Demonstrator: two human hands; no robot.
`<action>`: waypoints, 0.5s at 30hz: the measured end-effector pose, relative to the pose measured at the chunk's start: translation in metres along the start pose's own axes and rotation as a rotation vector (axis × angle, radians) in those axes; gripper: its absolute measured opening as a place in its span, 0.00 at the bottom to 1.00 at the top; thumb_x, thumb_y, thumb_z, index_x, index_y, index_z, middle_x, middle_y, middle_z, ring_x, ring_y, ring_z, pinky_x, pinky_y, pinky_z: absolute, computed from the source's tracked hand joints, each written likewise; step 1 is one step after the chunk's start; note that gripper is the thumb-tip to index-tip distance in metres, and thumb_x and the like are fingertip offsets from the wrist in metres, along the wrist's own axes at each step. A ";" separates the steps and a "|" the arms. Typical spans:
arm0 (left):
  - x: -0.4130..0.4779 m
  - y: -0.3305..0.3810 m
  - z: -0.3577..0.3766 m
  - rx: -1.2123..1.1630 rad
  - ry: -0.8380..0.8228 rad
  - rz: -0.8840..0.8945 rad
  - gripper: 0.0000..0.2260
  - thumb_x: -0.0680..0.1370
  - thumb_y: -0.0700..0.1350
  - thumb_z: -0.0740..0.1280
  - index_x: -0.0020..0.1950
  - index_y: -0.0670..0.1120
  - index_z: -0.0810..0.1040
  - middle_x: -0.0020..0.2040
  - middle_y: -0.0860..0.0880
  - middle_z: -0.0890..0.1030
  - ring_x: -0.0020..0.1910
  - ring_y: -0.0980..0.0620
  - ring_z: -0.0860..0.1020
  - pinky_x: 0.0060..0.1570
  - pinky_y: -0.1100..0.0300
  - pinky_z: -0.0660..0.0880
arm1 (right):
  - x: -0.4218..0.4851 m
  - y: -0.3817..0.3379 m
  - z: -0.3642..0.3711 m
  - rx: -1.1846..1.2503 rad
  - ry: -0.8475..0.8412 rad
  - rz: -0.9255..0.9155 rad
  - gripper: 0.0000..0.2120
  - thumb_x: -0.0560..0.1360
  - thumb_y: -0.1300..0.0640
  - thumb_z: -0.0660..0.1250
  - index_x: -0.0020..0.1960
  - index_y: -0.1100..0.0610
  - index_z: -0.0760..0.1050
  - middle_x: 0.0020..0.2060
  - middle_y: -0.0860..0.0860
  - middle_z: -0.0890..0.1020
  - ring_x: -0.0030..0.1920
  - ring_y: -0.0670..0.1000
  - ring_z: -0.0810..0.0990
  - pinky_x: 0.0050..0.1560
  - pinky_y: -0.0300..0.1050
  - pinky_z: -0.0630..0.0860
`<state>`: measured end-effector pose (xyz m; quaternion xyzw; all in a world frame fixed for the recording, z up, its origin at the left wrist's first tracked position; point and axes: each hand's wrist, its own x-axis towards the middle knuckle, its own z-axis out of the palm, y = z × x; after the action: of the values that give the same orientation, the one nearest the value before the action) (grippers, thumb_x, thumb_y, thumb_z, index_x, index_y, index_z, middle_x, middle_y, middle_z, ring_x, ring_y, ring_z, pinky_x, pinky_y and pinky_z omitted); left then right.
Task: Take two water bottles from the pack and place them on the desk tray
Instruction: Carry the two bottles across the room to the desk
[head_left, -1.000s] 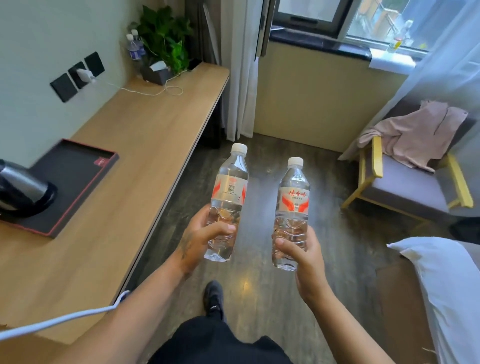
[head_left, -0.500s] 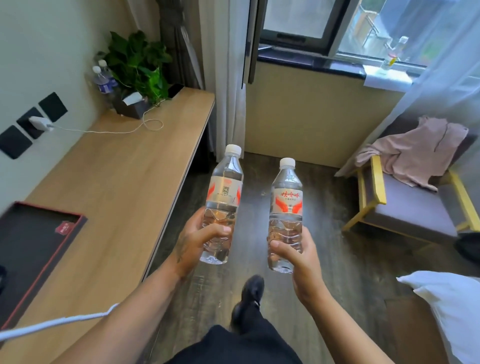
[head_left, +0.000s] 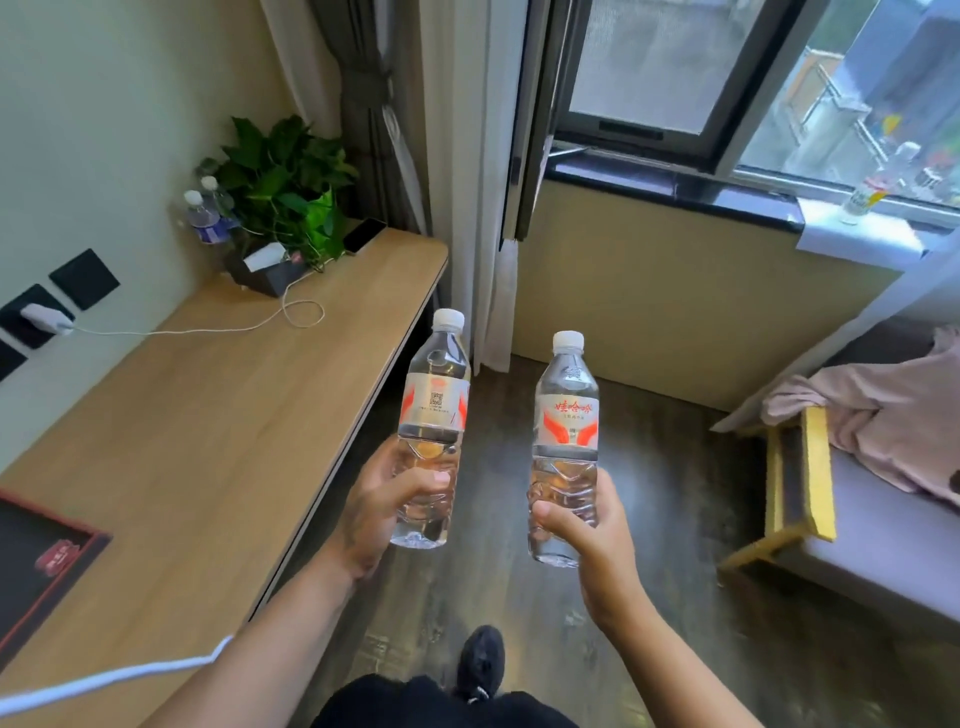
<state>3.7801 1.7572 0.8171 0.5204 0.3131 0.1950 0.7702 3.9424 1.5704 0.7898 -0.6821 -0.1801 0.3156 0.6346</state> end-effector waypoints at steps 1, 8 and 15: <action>0.009 0.002 0.003 0.001 0.001 0.005 0.19 0.65 0.51 0.78 0.55 0.56 0.88 0.46 0.50 0.88 0.44 0.52 0.86 0.43 0.60 0.83 | 0.012 -0.004 -0.003 0.002 -0.006 0.002 0.31 0.65 0.43 0.78 0.65 0.48 0.75 0.52 0.43 0.88 0.53 0.48 0.89 0.48 0.36 0.84; 0.053 0.010 0.016 -0.020 -0.029 0.015 0.19 0.67 0.50 0.78 0.58 0.56 0.88 0.46 0.51 0.88 0.44 0.53 0.87 0.43 0.61 0.83 | 0.058 -0.013 -0.005 0.043 0.010 0.004 0.31 0.64 0.45 0.79 0.64 0.50 0.76 0.50 0.44 0.89 0.49 0.46 0.89 0.45 0.37 0.84; 0.072 0.013 0.006 -0.038 0.024 0.024 0.19 0.66 0.51 0.78 0.57 0.57 0.88 0.46 0.52 0.88 0.42 0.52 0.87 0.44 0.56 0.82 | 0.078 -0.020 0.001 0.005 -0.043 0.015 0.32 0.64 0.43 0.78 0.65 0.51 0.75 0.50 0.43 0.88 0.49 0.44 0.88 0.46 0.35 0.83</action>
<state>3.8367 1.8030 0.8103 0.5069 0.3121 0.2163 0.7739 4.0025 1.6243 0.7935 -0.6750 -0.1879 0.3356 0.6297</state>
